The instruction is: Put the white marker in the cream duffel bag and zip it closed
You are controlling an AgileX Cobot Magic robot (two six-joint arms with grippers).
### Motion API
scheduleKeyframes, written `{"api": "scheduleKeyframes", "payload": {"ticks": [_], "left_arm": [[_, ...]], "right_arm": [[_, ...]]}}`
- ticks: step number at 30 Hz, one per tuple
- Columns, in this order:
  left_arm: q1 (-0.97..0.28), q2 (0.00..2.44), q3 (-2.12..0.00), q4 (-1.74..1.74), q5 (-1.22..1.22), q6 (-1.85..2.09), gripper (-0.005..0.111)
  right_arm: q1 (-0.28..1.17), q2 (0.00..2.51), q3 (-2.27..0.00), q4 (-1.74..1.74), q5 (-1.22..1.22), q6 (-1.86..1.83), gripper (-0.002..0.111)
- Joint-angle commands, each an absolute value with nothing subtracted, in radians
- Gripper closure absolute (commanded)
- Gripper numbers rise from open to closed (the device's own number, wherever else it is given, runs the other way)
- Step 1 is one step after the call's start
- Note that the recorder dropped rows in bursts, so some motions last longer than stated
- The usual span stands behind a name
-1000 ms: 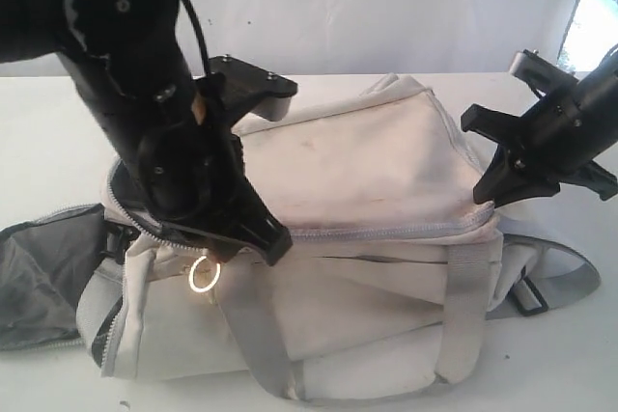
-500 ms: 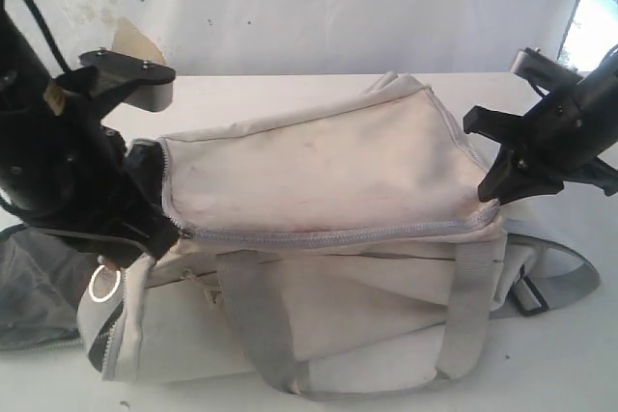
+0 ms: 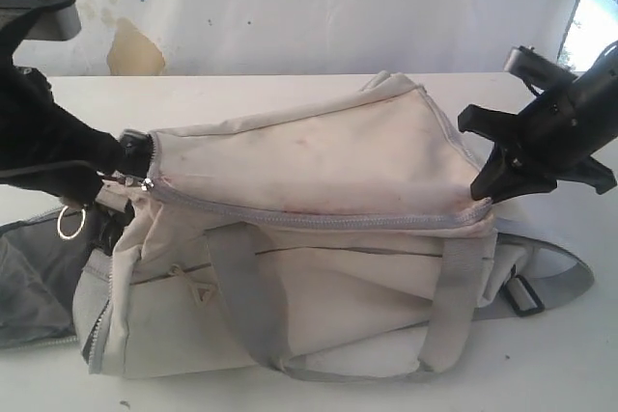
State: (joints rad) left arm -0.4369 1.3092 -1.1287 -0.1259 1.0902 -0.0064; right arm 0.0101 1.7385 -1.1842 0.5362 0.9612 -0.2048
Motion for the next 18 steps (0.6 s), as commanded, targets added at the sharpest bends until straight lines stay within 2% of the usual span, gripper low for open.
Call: {"api": "scheduleKeyframes", "payload": {"ticks": [1, 7, 14, 18], "left_arm": [[-0.387, 1.289, -1.127, -0.036, 1.076, -0.046, 0.107], [-0.349, 1.289, -1.127, -0.017, 1.154, -0.024, 0.107], [-0.349, 1.289, -1.127, -0.134, 1.008, 0.051, 0.107], [-0.349, 1.294, -1.127, -0.181, 0.945, 0.114, 0.107]], "right_arm": [[0.000, 1.738, -1.185, 0.460, 0.895, -0.254, 0.108], [0.000, 1.738, -1.185, 0.455, 0.879, -0.281, 0.108], [0.000, 1.724, -1.185, 0.599, 0.846, -0.557, 0.107], [0.000, 1.707, -1.185, 0.634, 0.826, -0.632, 0.093]]}}
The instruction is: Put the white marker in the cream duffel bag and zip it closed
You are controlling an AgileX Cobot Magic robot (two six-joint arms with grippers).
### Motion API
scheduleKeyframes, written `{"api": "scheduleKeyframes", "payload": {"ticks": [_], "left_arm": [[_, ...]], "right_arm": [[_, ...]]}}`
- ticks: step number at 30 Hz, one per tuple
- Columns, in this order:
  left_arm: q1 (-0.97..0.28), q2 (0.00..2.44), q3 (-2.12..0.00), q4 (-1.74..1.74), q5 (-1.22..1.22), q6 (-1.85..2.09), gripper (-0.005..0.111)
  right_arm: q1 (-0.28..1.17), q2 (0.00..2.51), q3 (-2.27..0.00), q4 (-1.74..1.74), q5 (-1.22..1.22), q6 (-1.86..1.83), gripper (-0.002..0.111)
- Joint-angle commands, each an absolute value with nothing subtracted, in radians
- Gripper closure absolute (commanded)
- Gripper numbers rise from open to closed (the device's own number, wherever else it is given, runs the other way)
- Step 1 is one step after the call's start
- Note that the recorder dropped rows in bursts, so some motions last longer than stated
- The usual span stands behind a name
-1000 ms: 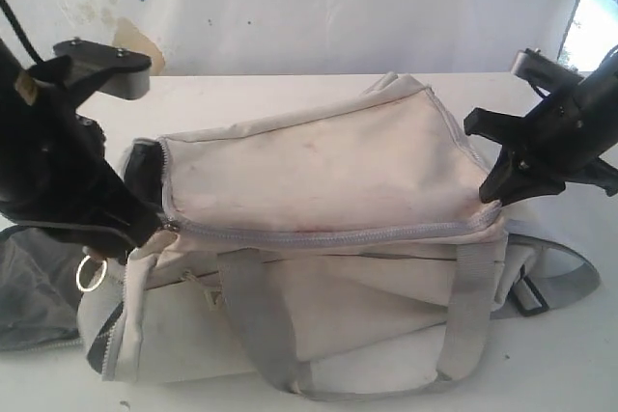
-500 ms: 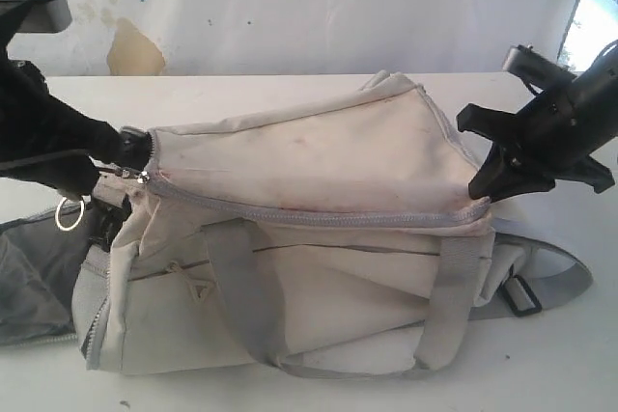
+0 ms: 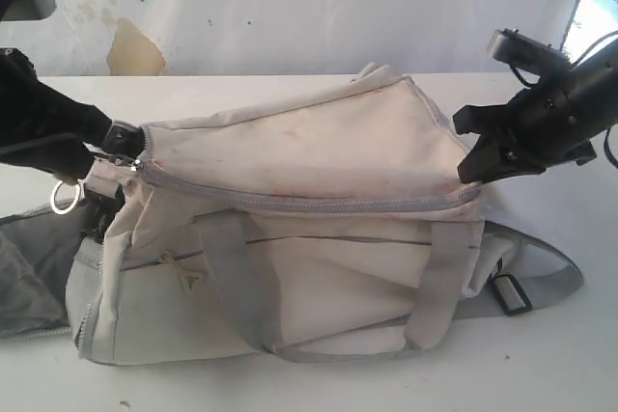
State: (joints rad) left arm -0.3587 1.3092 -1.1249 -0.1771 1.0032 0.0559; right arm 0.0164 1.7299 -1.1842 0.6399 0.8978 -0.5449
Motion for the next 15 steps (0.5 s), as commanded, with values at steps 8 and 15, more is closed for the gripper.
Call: {"api": "scheduleKeyframes", "payload": {"ticks": [8, 15], "left_arm": [[-0.349, 1.316, -1.127, -0.199, 0.871, 0.134, 0.107], [-0.349, 1.316, -1.127, -0.216, 0.840, 0.134, 0.107]], "right_arm": [[0.000, 1.680, -1.187, 0.635, 0.842, -0.632, 0.049], [0.053, 1.635, -1.212, 0.753, 0.966, -0.771, 0.057]]}}
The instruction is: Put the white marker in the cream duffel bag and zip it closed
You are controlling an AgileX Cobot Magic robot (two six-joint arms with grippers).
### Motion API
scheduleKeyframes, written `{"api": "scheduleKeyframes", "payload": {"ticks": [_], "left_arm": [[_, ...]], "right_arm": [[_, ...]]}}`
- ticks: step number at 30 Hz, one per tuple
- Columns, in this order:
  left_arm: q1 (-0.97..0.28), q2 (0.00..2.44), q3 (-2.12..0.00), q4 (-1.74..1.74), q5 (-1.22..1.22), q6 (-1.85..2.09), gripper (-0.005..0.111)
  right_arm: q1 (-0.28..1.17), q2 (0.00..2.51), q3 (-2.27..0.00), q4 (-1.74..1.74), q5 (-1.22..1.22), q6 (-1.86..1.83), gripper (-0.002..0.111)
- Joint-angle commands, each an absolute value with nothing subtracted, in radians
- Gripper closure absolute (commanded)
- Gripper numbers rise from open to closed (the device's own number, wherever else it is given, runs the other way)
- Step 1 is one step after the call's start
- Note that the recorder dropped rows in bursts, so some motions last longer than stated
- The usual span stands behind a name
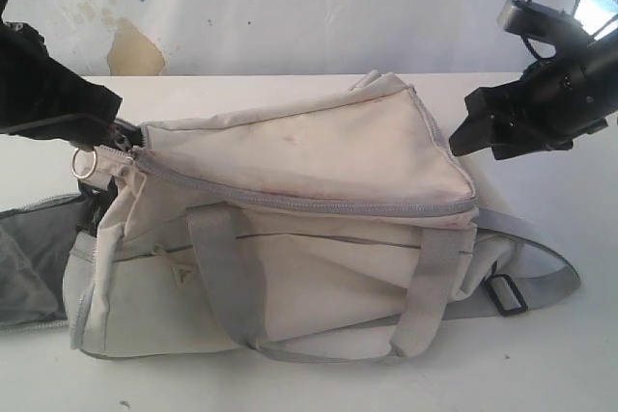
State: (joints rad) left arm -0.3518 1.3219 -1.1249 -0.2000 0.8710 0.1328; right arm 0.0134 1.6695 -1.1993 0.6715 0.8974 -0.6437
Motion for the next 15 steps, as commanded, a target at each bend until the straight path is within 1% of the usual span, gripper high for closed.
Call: {"api": "scheduleKeyframes", "payload": {"ticks": [1, 9, 15], "left_arm": [[-0.349, 1.316, -1.127, -0.218, 0.845, 0.134, 0.107], [-0.349, 1.316, -1.127, -0.225, 0.886, 0.120, 0.107], [-0.349, 1.316, -1.127, -0.225, 0.884, 0.006, 0.107]], "right_arm": [[0.072, 1.628, -1.212, 0.786, 0.980, -0.814, 0.058], [0.245, 1.625, -1.212, 0.876, 0.976, -0.980, 0.060], [0.356, 1.632, -1.212, 0.990, 0.914, -1.144, 0.060]]}}
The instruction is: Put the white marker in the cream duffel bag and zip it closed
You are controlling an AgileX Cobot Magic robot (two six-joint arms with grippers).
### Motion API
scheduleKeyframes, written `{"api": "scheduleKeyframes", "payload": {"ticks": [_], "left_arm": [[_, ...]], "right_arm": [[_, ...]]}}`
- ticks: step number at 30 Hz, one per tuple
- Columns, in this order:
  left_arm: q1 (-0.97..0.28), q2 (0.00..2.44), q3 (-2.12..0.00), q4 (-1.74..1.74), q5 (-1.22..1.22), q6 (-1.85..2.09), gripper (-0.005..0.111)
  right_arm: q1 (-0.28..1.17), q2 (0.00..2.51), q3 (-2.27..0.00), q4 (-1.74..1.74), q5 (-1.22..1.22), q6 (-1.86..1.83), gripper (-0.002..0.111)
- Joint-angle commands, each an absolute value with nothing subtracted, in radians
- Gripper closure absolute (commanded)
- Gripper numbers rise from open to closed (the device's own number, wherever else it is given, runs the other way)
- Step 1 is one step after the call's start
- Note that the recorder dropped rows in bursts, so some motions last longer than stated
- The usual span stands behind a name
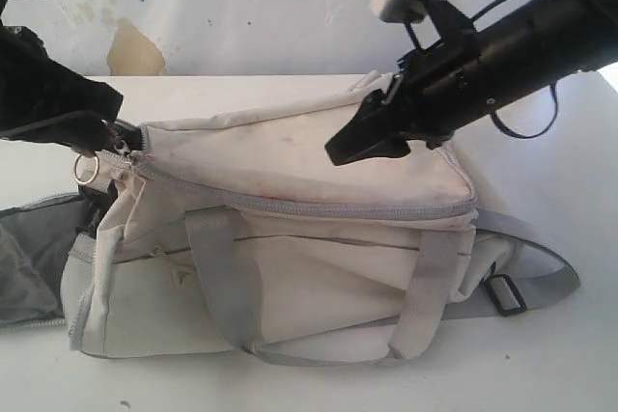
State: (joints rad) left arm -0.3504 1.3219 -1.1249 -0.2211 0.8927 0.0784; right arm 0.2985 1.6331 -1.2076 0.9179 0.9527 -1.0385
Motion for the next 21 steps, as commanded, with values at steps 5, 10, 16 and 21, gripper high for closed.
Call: {"api": "scheduleKeyframes", "payload": {"ticks": [5, 10, 16, 21], "left_arm": [[-0.349, 1.316, -1.127, -0.225, 0.882, -0.148, 0.107], [-0.349, 1.316, -1.127, -0.225, 0.879, -0.253, 0.107], [-0.349, 1.316, -1.127, -0.225, 0.865, -0.378, 0.107], [-0.349, 1.316, -1.127, -0.225, 0.869, -0.389, 0.107]], "right_arm": [[0.447, 1.642, -1.212, 1.009, 0.804, -1.225, 0.060], [0.514, 1.652, -1.212, 1.009, 0.694, -1.272, 0.060], [0.588, 1.659, -1.212, 1.009, 0.606, -1.319, 0.060], [0.648, 1.663, -1.212, 1.009, 0.560, -1.343, 0.060]]}}
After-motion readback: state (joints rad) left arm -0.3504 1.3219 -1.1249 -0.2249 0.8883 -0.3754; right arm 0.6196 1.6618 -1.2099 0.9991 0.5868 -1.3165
